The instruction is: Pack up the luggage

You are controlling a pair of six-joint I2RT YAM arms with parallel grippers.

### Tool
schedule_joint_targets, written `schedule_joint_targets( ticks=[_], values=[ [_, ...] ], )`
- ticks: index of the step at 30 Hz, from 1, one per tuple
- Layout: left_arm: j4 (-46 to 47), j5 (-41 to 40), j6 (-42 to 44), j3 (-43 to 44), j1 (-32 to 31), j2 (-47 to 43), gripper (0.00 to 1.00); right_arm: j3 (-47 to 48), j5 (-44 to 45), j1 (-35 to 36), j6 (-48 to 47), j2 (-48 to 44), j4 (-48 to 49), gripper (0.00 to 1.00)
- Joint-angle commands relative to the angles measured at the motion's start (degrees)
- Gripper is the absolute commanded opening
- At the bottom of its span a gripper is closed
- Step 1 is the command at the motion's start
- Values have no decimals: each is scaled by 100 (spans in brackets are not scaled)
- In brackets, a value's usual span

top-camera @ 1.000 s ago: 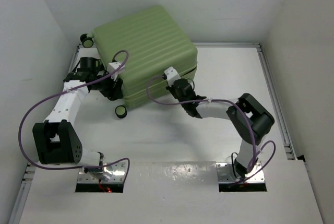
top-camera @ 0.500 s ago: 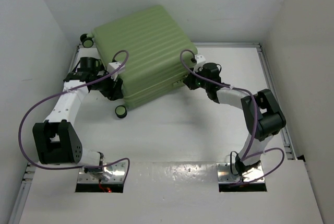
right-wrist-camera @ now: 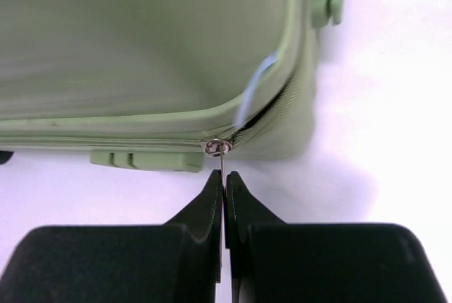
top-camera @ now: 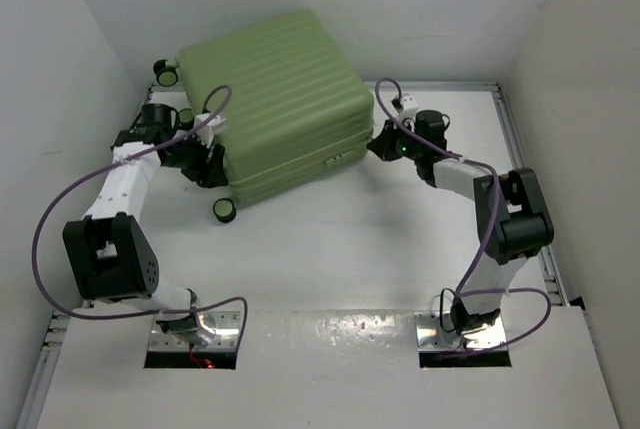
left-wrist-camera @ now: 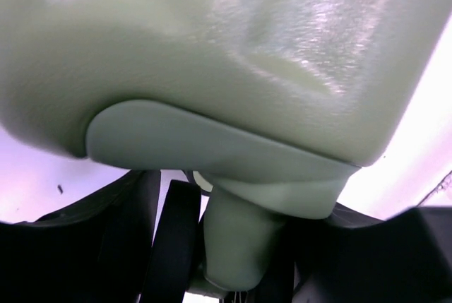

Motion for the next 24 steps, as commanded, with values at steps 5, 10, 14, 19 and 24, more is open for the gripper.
schedule_joint_targets(
  ticks=[5, 10, 14, 19, 24],
  values=[
    [1072, -2874, -518, 720, 876, 1252, 0, 620, 476, -649, -934, 340, 209, 0],
    [1072, -3470, -466, 2140, 876, 2262, 0, 1665, 467, -703, -1375, 1051, 218, 0],
    [949, -3744, -413, 3356, 928, 3150, 0, 2500, 441, -685, -1508, 1701, 306, 0],
    [809, -3640, -518, 4175, 928, 3836, 0, 3422, 354, -606, -1314, 2388, 561, 0],
    [809, -3630, -641, 4509, 928, 4354, 0, 3801, 257, -439, -990, 2906, 1148, 0]
  ],
)
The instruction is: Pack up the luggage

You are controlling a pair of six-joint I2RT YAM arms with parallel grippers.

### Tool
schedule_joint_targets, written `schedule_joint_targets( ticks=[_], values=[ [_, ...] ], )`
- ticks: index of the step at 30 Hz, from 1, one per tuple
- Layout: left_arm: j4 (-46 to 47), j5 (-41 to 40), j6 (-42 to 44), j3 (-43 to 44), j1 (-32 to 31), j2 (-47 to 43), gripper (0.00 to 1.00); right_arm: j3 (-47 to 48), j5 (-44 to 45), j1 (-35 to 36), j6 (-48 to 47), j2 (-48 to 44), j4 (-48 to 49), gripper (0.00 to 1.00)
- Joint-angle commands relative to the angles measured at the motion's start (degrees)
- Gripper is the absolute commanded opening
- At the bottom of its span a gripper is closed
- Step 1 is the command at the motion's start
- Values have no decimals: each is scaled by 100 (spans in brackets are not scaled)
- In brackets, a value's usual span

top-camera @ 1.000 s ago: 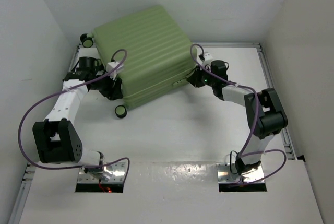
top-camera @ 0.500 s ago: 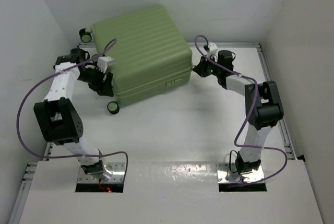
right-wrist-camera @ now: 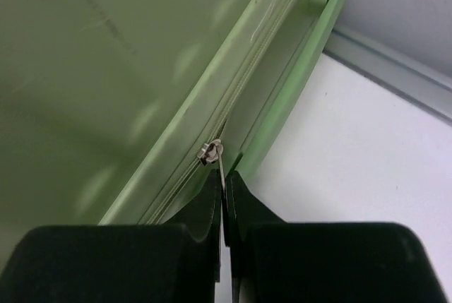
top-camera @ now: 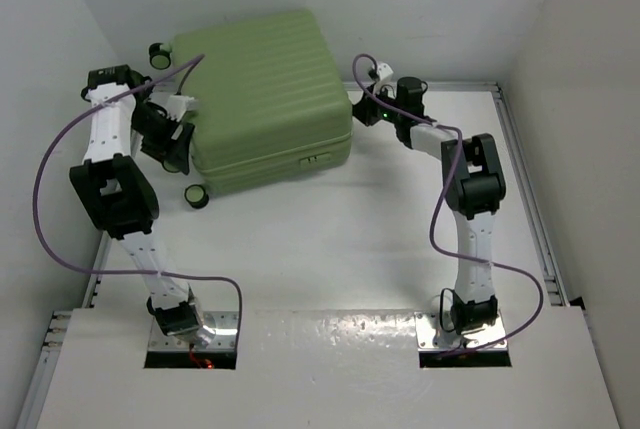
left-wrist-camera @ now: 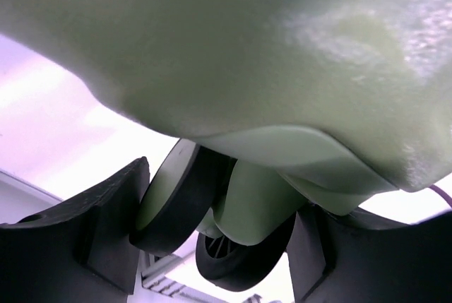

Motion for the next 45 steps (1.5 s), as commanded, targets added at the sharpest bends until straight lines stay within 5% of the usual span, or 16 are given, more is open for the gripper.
schedule_joint_targets(
  ticks=[1, 16, 31, 34, 36, 39, 41, 45],
  values=[
    [4830, -2240, -1306, 182, 102, 1381, 0, 556, 1258, -317, 127, 338, 1075, 0],
    [4769, -1415, -2062, 736, 225, 1865, 0, 2586, 1539, 44, 1200, 1991, 1349, 0],
    [5410, -878, -2413, -617, 172, 1083, 0, 4696, 3304, 483, 2158, 3696, 2324, 0],
    [5533, -764, -2466, -705, 120, 960, 0, 4540, 3464, 571, 2351, 3436, 2429, 23],
    [5533, -676, -2527, -758, 120, 899, 0, 3472, 3211, 476, 2851, 3084, 2630, 43],
    [5586, -517, -2527, -924, 120, 723, 16, 2747, 2499, 195, 3660, 2223, 2518, 57],
    [5638, -412, -2527, -1092, 67, 583, 38, 2781, 1611, -52, 4240, 2054, 2036, 63],
    [5867, -350, -2580, -1382, 67, 388, 55, 3244, 460, -342, 5862, 2229, 1595, 62]
  ],
)
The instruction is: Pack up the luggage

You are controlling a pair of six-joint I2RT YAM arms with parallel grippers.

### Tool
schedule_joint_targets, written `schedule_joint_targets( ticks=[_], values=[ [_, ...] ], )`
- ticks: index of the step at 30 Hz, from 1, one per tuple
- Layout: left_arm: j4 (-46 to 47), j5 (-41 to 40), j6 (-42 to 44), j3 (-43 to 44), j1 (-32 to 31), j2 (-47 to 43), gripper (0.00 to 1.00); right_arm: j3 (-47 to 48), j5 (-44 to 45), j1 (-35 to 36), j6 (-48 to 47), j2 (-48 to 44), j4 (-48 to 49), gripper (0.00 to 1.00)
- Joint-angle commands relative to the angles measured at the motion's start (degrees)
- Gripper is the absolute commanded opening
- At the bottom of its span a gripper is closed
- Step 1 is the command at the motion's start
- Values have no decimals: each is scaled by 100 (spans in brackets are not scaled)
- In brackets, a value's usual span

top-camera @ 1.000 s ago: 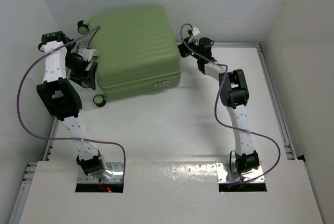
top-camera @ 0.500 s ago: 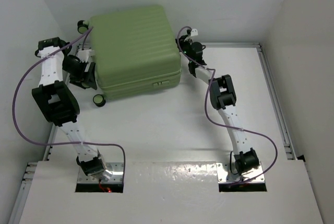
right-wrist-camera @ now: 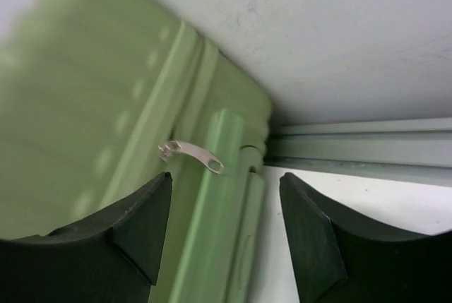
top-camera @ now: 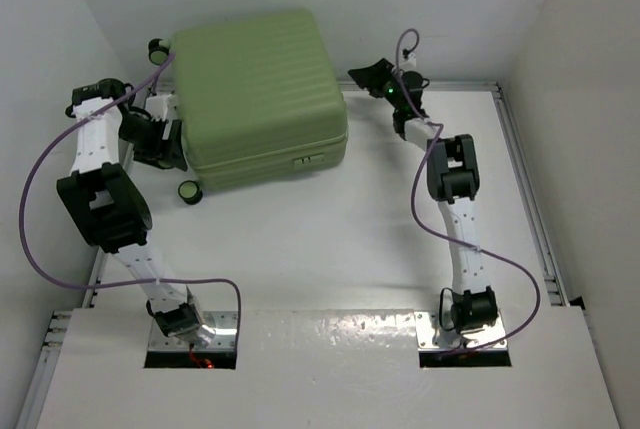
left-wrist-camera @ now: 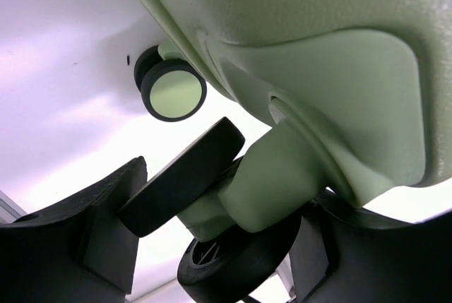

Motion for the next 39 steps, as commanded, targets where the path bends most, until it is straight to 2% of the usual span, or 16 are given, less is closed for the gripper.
schedule_joint_targets(
  ticks=[1, 4, 10, 15, 19, 22, 25, 26, 27, 31, 32, 33, 35, 36, 37, 39],
  values=[
    [4676, -884, -1372, -425, -407, 950, 55, 551, -1490, -257, 1692, -204, -244, 62],
    [4676, -884, -1372, -425, -408, 950, 56, 982, -1827, -319, 2431, 245, -551, 62],
    [4676, -778, -1485, -425, -460, 897, 58, 728, -2012, -240, 2984, 395, -569, 63],
    [4676, -831, -1547, -425, -521, 897, 70, 789, -2013, -30, 3310, 587, -822, 65],
    [4676, -831, -1547, -539, -575, 713, 73, 877, -1986, 85, 3452, 720, -825, 63],
    [4676, -778, -1547, -601, -636, 642, 74, 729, -2083, 181, 3610, 650, -623, 51],
    [4676, -778, -1547, -663, -636, 520, 74, 377, -2320, 278, 3829, 493, -245, 31],
    [4676, -778, -1617, -663, -636, 519, 74, 168, -2442, 313, 3978, 465, 43, 9],
    [4676, -778, -1618, -663, -636, 519, 74, 70, -2539, 357, 4023, 439, 124, 0],
    [4676, -560, -1829, -715, -496, 352, 76, -912, -2777, 349, 4269, -96, 730, 0],
    [4728, -506, -1942, -785, -496, 248, 79, -1107, -2803, 297, 4313, -289, 1062, 0],
    [4860, -506, -2108, -881, -374, 160, 81, -1779, -2821, 279, 4304, -404, 1161, 0],
    [5062, -278, -2267, -1048, -303, -200, 90, -2240, -2865, 122, 4304, -833, 1547, 0],
    [5341, -216, -2425, -1154, -302, -358, 92, -2800, -2935, 68, 4348, -923, 1758, 0],
    [5492, -59, -2513, -1398, -241, -525, 99, -2979, -3022, 15, 4374, -993, 1890, 0],
    [5913, -5, -2768, -1602, -170, -1008, 99, -3487, -3111, -178, 4489, -1336, 2302, 0]
  ],
)
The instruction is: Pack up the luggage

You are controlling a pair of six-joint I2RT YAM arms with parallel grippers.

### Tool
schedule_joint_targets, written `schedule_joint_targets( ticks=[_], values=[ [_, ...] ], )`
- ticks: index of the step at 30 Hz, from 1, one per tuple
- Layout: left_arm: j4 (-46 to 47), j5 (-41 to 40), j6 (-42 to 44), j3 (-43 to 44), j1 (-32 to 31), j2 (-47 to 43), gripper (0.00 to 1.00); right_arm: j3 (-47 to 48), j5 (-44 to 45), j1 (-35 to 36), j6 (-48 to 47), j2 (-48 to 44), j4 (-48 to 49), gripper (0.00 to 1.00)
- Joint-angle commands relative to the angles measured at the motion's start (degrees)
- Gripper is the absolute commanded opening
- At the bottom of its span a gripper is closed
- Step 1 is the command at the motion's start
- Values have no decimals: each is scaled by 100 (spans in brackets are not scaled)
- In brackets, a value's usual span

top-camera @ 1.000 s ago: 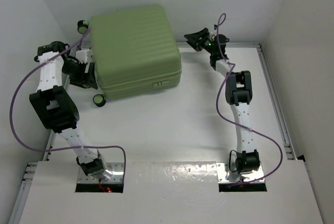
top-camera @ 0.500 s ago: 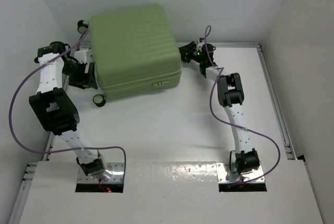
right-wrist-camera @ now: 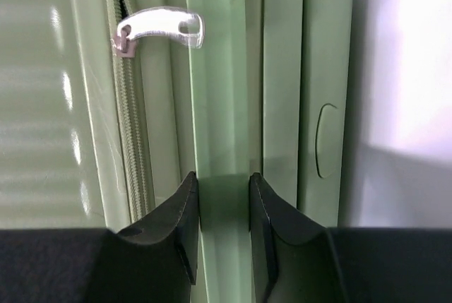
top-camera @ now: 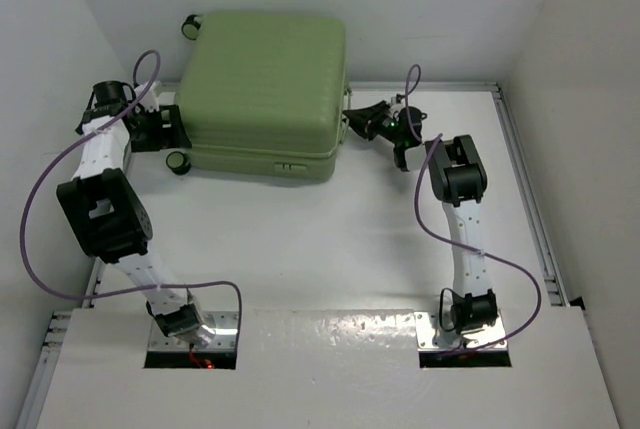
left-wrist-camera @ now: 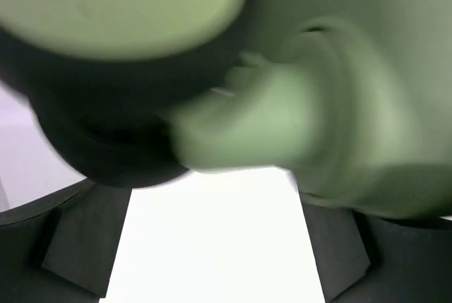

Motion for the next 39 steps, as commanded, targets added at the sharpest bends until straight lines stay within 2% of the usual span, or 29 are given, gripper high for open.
schedule_joint_targets(
  ticks=[1, 5, 11, 14, 17, 18, 19, 20, 21, 23, 26, 28, 29, 30, 31, 32, 33, 34, 35, 36, 38, 39],
  values=[
    [2639, 187, -1251, -291, -75, -406, 99, -1109, -1518, -219, 338, -750, 982, 0],
    [3078, 459, -2000, -643, 242, -1118, 99, -2305, -1764, -370, 557, -1261, 1841, 0],
    [3220, 1136, -2300, -1513, 551, -2173, 99, -3704, -2221, 50, 760, -2034, 3170, 0],
    [3168, 1260, -2361, -1926, 664, -2525, 99, -4362, -2423, 315, 568, -2639, 3593, 0],
    [2914, 1199, -2361, -2418, 665, -2912, 99, -5048, -2651, 491, -98, -3237, 3663, 0],
    [2817, 1094, -2431, -2680, 726, -2999, 99, -5259, -2991, 535, -240, -3361, 3707, 2],
    [2755, 1093, -2510, -2848, 787, -3192, 99, -5339, -3142, 553, -364, -3675, 3707, 18],
    [2754, 1032, -2589, -3007, 840, -3289, 99, -5445, -3257, 509, -626, -3792, 3707, 58],
    [2754, 979, -2764, -3330, 928, -3395, 99, -5802, -3563, 465, -698, -4210, 3707, 78],
    [2754, 830, -2914, -3605, 998, -3684, 99, -6190, -3932, 54, -1091, -4512, 3699, 85],
    [2754, 584, -3204, -4079, 999, -3818, 99, -6674, -4584, -772, -1401, -5286, 3681, 86],
    [2894, 435, -3389, -4405, 894, -3888, 95, -6650, -4770, -1335, -1691, -5742, 3558, 88],
    [2895, 382, -3389, -4458, 798, -3792, 94, -6563, -4718, -1798, -1840, -5918, 3149, 91],
    [2973, 277, -3442, -4458, 553, -3539, 92, -5961, -4082, -1933, -3025, -5998, 1822, 100],
    [3035, 215, -3442, -4389, 420, -3371, 92, -5564, -3501, -2230, -3889, -6225, -3577, 100],
    [3035, 162, -3442, -4301, 297, -3169, 92, -4960, -2660, -2129, -5003, -6323, -3631, 100],
    [3131, 109, -3442, -4178, 174, -2967, 92, -3579, -1956, -2032, -7076, -6254, -6146, 100],
    [3184, -4, -3442, -3864, -45, -2548, 92, -3373, -1601, -1996, -7114, -6202, -6276, 100],
    [3263, -5, -3442, -3713, -143, -2317, 92, -3284, -1458, -1996, -6219, -6166, -5833, 100],
    [3264, -101, -3442, -3529, -222, -2089, 92, -3075, -1343, -1996, -6149, -6140, -5942, 100],
    [3386, -164, -3565, -3027, -337, -1405, 91, -2285, -625, -1848, -6531, -5851, -6589, 100],
    [3465, -111, -3565, -2887, -415, -1192, 91, -2160, -447, -1786, -6744, -5771, -6619, 100]
  ],
)
